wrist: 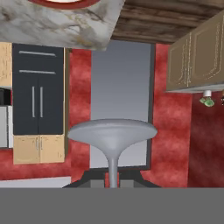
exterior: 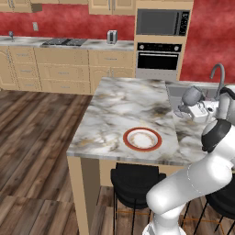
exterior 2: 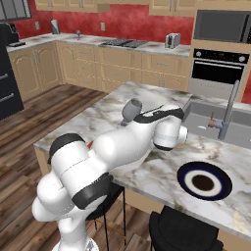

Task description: Retrieve the wine glasses from the counter and place one next to each plate.

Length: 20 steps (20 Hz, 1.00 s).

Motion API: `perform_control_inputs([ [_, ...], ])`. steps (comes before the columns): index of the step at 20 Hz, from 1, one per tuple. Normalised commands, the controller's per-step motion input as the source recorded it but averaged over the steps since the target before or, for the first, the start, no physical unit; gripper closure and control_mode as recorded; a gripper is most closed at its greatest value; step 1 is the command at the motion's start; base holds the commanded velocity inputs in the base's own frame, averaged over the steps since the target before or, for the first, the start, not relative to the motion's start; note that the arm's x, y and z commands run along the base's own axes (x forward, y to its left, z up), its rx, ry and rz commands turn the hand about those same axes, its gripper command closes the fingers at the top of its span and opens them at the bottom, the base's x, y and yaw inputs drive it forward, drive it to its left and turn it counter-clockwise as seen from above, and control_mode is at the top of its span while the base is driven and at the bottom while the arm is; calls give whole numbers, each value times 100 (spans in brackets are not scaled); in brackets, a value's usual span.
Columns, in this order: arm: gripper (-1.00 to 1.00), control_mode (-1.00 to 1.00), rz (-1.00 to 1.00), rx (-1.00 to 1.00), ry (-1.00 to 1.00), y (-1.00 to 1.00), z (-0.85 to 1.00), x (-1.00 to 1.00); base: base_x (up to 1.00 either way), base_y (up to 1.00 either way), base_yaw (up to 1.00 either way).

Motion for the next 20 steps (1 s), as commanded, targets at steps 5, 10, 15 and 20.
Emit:
perform_control_inputs([
  [5,100,-100,0,-6,0,0,-32,0,0,0,0],
  [10,100,-100,0,-10,0,0,-31,0,0,0,0],
  [15,100,-100,0,-13,0,0,-31,0,0,0,0],
  [20,100,-100,0,-11,0,0,-30,0,0,0,0],
])
